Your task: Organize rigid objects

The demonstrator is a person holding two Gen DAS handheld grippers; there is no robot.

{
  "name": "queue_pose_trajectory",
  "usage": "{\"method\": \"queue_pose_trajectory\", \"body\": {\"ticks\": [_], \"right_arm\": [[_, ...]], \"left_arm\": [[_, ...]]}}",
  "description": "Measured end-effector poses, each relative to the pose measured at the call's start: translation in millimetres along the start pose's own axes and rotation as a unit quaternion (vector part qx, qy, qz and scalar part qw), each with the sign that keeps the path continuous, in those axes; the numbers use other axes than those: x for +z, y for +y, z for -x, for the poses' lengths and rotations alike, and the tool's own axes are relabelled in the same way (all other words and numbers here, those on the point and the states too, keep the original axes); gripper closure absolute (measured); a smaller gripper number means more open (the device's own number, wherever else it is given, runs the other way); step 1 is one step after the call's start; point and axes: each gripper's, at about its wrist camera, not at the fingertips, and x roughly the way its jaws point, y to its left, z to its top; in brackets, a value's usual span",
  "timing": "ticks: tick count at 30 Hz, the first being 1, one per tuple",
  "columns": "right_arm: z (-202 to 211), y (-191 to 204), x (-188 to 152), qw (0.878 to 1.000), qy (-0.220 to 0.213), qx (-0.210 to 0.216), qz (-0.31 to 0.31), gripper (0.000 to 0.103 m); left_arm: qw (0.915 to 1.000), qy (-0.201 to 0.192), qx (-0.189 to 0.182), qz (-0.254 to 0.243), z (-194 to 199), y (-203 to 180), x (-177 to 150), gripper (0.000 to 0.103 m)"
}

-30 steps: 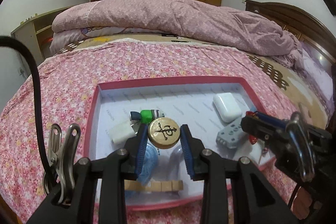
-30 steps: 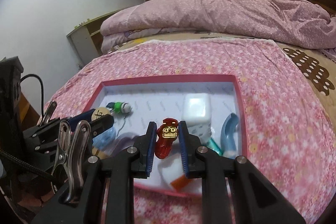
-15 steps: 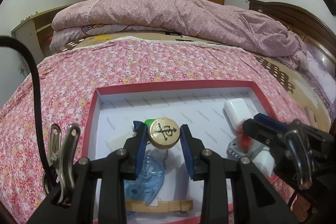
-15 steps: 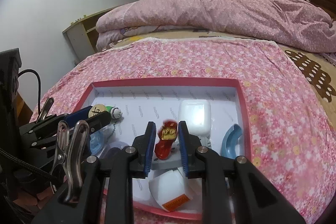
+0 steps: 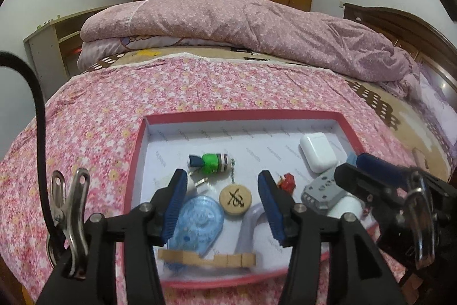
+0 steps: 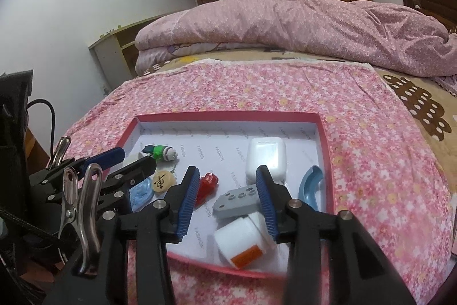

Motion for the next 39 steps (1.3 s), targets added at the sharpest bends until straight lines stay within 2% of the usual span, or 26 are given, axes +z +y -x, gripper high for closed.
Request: {"method": "queue_pose_trajectory", "body": {"ticks": [12,18,27,35,37,39], "right_arm": [[37.2,11.8,-25.5,1.000,-0.002,-0.008,-0.002,0.053],[53.2,16.6,-40.5,1.000,0.002,-0.019,-0.001,0.051],[62.9,19.9,-67.8,0.999,0.025,-0.041,0.000,0.046],[57.7,23.3,-91.1,0.997,0.056,-0.052,0.000,0.046],[57.4,23.9,-94.0,0.997,0.058,-0.056,0.000,0.045],[55.9,22.4,-96.5,0.996,0.061,-0.058,-0.005,0.039]], "left_arm": [[1.0000,-0.002,0.001,0.007,49.1,-2.0,-24.4,0.043],[0.9997,0.018,0.003,0.013,60.5,-4.6,-39.1,0.043],[0.9988,0.044,0.014,0.015,67.4,-2.8,-66.0,0.043],[0.9966,0.077,0.027,0.017,57.3,0.0,-90.7,0.043],[0.9961,0.081,0.031,0.019,53.9,1.4,-94.4,0.043],[0.9954,0.086,0.037,0.020,49.8,2.9,-97.7,0.043]]}}
